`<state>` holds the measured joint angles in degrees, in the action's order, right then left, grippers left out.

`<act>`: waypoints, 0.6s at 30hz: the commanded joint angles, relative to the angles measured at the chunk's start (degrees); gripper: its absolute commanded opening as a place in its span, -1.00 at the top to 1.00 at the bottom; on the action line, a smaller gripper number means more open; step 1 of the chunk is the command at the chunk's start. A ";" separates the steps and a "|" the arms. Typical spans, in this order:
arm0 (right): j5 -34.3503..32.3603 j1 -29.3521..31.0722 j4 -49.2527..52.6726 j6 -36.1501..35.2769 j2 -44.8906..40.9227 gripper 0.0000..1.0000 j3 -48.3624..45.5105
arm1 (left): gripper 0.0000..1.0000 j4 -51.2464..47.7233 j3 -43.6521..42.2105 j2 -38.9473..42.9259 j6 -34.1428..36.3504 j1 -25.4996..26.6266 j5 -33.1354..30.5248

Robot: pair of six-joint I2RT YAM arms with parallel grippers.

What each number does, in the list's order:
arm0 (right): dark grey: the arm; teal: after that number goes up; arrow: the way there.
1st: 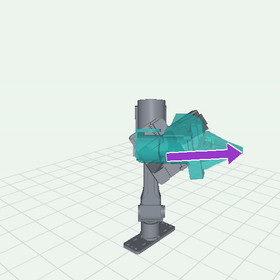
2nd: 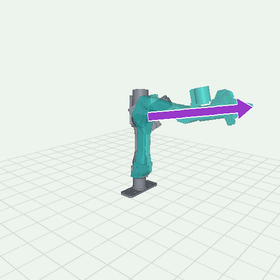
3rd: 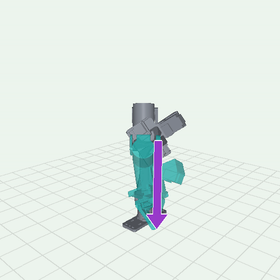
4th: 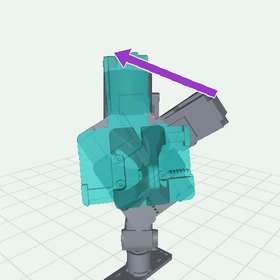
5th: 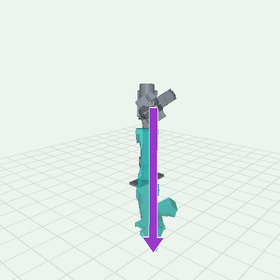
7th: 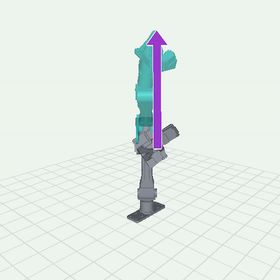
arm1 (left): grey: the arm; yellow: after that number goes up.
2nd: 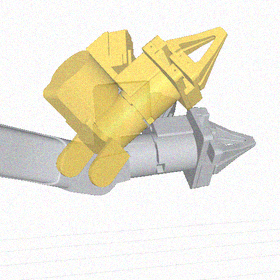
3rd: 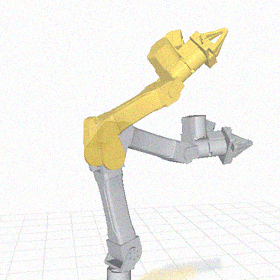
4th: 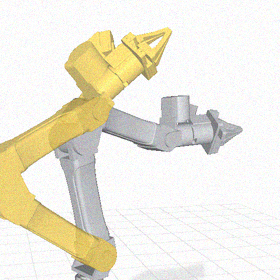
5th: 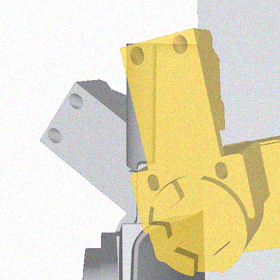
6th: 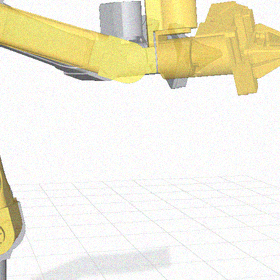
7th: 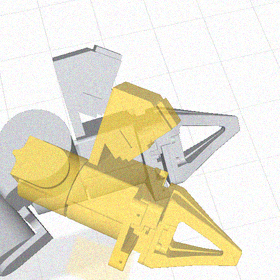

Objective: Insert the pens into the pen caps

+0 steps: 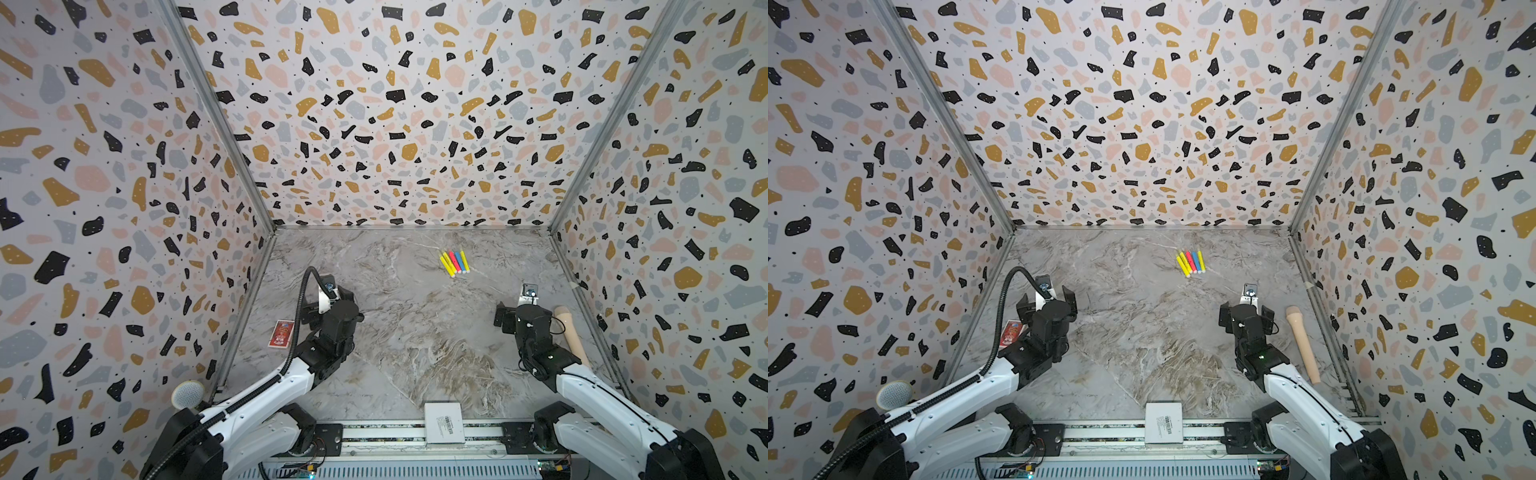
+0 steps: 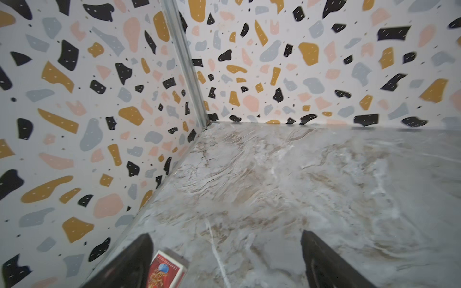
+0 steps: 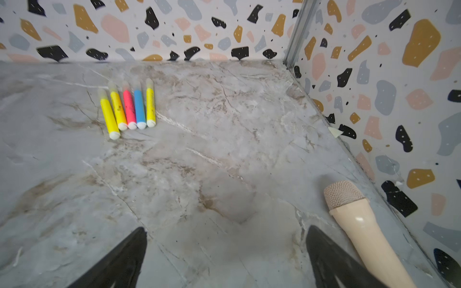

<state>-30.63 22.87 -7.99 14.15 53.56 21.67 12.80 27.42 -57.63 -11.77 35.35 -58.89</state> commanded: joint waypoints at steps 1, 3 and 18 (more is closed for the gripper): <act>-3.19 -0.11 -2.69 -1.12 1.92 -0.99 -0.55 | -0.99 5.13 -2.51 0.32 -0.10 -0.20 -9.22; -4.62 -0.11 -3.04 -1.59 3.74 -0.95 -0.87 | -0.99 6.14 -3.81 0.23 -0.37 -0.20 -11.67; -8.43 -0.20 -11.52 -4.06 2.88 -0.97 -9.00 | -0.99 19.39 -15.66 -4.30 -0.01 -0.28 -16.86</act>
<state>-38.28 22.85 -15.86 11.62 59.46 13.30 25.69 13.15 -61.14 -11.18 35.35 -73.17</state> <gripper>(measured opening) 0.980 0.996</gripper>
